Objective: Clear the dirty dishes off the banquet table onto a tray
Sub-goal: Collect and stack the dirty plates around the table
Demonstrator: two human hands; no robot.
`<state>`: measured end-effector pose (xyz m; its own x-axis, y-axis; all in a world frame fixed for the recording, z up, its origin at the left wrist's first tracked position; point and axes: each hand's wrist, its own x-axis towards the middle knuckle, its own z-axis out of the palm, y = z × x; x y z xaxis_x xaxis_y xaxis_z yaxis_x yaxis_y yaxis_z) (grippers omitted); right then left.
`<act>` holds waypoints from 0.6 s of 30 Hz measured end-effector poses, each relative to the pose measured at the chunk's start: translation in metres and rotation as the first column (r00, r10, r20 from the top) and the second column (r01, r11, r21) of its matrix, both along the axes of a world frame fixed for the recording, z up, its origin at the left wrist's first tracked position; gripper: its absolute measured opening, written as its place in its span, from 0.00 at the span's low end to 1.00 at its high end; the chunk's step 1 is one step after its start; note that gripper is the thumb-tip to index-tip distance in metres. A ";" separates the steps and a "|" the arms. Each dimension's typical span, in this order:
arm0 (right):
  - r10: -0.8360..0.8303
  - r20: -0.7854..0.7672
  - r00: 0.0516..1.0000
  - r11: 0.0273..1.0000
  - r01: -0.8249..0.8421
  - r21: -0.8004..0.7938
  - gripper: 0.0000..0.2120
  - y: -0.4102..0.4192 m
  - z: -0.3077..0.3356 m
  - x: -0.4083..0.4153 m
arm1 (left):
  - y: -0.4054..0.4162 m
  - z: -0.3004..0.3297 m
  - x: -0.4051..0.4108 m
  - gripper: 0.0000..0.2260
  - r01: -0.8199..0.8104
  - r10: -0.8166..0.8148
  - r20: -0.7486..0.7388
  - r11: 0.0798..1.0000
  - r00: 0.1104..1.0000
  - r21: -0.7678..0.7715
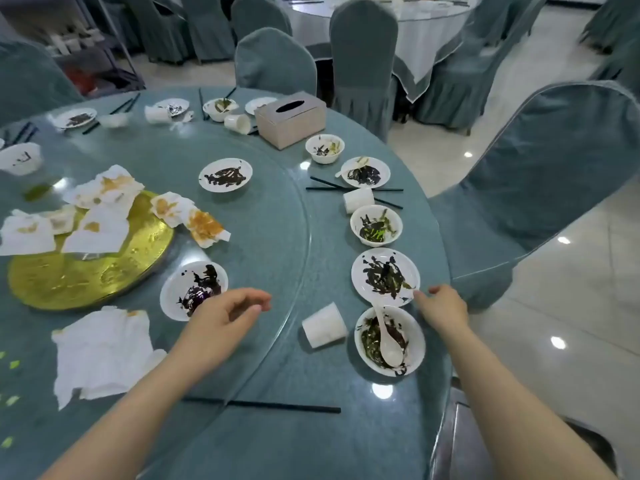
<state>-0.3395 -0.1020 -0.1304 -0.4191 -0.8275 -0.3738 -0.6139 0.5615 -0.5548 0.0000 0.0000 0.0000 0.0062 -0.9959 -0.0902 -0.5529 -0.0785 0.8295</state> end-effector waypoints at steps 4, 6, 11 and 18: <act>-0.024 0.013 1.000 1.000 0.024 -0.003 0.21 -0.009 -0.001 0.004 | -0.004 -0.006 0.000 0.12 -0.045 0.051 -0.107 0.997 0.993 0.059; -0.040 0.057 0.998 0.999 0.041 -0.013 0.18 -0.010 -0.003 0.009 | -0.004 -0.009 0.001 0.13 -0.055 0.065 -0.138 0.996 0.988 0.072; -0.199 0.257 0.946 0.978 0.209 -0.009 0.10 -0.012 -0.002 0.011 | -0.001 -0.005 0.007 0.12 -0.063 0.077 -0.150 0.993 0.986 0.099; -0.341 0.601 0.723 0.912 0.410 0.024 0.09 0.004 0.035 0.008 | 0.020 0.004 0.009 0.11 -0.081 0.109 -0.224 0.988 0.968 0.131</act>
